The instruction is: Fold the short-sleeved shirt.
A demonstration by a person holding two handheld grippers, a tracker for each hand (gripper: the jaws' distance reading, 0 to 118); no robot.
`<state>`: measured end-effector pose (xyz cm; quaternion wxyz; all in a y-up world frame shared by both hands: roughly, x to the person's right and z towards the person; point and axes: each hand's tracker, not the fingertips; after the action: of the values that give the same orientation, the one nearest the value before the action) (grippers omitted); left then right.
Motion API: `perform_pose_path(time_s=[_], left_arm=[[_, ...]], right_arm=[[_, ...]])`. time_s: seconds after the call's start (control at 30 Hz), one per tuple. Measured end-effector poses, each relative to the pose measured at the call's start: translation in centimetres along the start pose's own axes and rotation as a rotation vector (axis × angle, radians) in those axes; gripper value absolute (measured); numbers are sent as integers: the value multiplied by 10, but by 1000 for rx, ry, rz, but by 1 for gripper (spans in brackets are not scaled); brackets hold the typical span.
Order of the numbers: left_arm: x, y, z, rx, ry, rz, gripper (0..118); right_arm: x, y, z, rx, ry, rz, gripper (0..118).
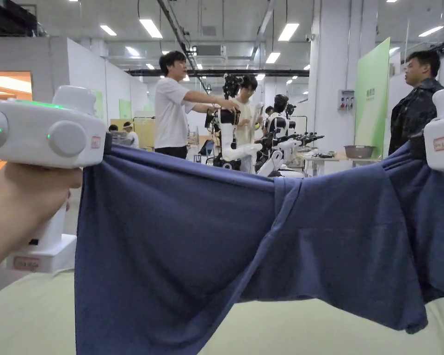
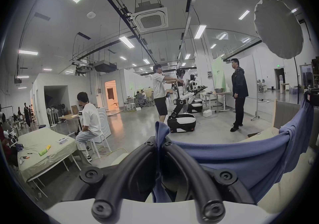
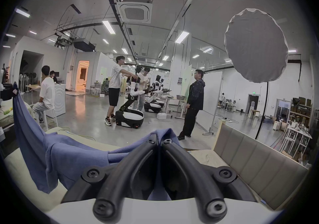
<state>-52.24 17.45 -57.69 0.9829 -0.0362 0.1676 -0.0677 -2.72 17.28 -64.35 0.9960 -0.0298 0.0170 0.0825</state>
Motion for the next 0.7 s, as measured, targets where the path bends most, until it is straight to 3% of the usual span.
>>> perform_pose_path(time_s=[0.2, 0.3, 0.4, 0.53, 0.7], left_arm=[[32, -79, -77, -38, -6, -52, 3], [52, -146, -100, -104, -23, -70, 3], [67, -214, -115, -196, -46, -62, 3], [82, -287, -103, -305, -80, -46, 3], [78, -332, -48, -382, -128, 3, 3]], right_arm=[[-18, -72, -86, 12, -46, -28, 4], [-28, -132, -117, -64, -44, -48, 4], [-38, -203, -133, -149, -37, -20, 4], [-41, -284, -129, -267, -12, -13, 4], [-28, -341, -75, -330, 42, -30, 4]])
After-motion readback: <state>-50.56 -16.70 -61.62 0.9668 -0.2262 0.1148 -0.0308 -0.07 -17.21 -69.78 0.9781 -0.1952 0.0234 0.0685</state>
